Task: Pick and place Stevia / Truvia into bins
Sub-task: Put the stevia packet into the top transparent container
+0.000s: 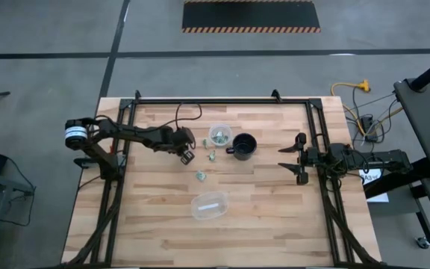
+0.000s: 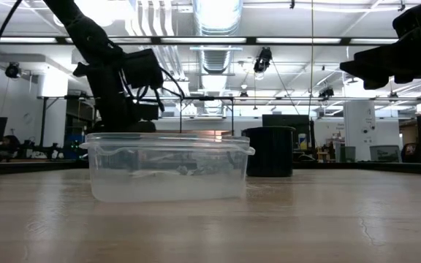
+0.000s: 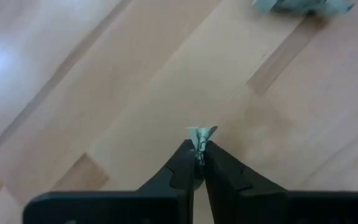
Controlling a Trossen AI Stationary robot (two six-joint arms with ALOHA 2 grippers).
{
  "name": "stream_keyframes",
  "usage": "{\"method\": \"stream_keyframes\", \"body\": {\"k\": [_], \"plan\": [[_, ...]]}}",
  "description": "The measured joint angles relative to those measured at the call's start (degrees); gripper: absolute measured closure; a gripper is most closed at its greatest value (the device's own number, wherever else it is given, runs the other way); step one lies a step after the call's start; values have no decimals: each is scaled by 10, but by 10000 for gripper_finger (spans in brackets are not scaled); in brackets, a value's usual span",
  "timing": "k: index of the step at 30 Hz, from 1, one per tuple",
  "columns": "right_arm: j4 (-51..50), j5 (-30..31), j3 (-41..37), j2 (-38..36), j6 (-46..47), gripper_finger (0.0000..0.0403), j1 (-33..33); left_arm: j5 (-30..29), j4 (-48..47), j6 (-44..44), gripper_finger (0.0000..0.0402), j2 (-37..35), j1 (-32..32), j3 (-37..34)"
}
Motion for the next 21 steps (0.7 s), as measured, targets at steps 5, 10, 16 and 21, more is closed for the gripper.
{"method": "stream_keyframes", "body": {"k": [5, 10, 16, 21], "plan": [[0, 0, 0, 0, 0, 181, 0, 15, 44, 20, 399, 0, 0, 4], [0, 0, 0, 0, 0, 181, 0, 40, 106, 35, 400, 0, 0, 4], [0, 0, 0, 0, 0, 181, 0, 43, 161, 50, 401, 0, -2, 3], [0, 0, 0, 0, 0, 181, 0, 43, 239, 63, 401, 0, -7, -6]]}}
